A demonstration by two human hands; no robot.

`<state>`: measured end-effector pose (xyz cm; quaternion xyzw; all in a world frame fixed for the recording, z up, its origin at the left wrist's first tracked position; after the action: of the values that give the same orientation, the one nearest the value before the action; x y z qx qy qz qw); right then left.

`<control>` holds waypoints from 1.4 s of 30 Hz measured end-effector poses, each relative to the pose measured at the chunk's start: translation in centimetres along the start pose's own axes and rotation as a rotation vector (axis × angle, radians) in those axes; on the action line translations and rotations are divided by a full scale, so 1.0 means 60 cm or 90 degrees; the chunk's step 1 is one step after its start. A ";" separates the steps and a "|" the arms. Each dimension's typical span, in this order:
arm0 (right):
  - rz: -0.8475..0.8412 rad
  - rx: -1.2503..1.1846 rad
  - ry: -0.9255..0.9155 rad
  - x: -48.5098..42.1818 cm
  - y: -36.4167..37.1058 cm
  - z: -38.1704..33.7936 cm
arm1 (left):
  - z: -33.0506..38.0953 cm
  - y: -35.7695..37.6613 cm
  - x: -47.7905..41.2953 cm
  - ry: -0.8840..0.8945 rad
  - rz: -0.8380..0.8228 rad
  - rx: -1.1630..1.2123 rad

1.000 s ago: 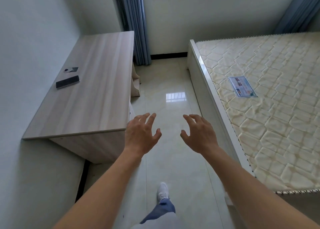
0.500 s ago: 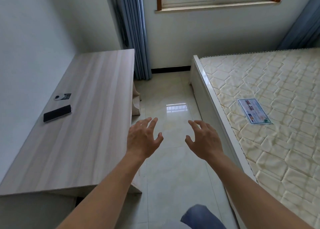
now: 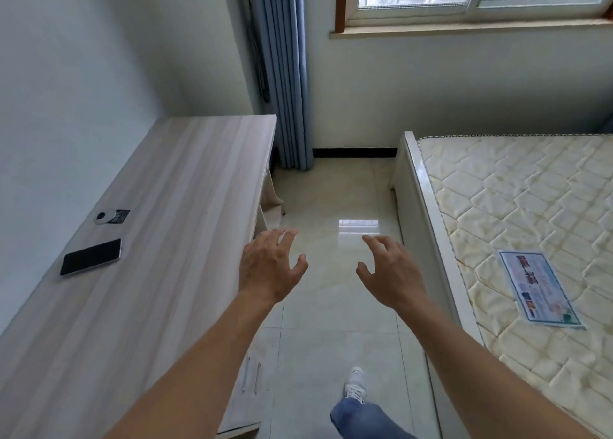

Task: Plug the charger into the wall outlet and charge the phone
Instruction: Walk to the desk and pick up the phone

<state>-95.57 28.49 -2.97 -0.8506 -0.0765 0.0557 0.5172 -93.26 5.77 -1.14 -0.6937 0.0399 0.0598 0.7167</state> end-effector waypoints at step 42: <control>-0.314 0.053 -0.599 -0.619 0.364 -0.570 | -0.548 0.147 -0.172 -0.636 -0.076 0.005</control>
<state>-124.52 -18.16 -6.09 -0.6694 -0.4958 0.3107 0.4579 -103.86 -27.10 -9.57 -0.5785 -0.3479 0.3435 0.6529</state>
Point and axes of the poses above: each hand's wrist, its own x-axis away from the middle knuckle, its own y-axis out of the palm, z = x × y, the point moved 5 cm from there along -x, towards the middle knuckle, and after that the axes turned 8 degrees about -x, right-handed, at the moved point
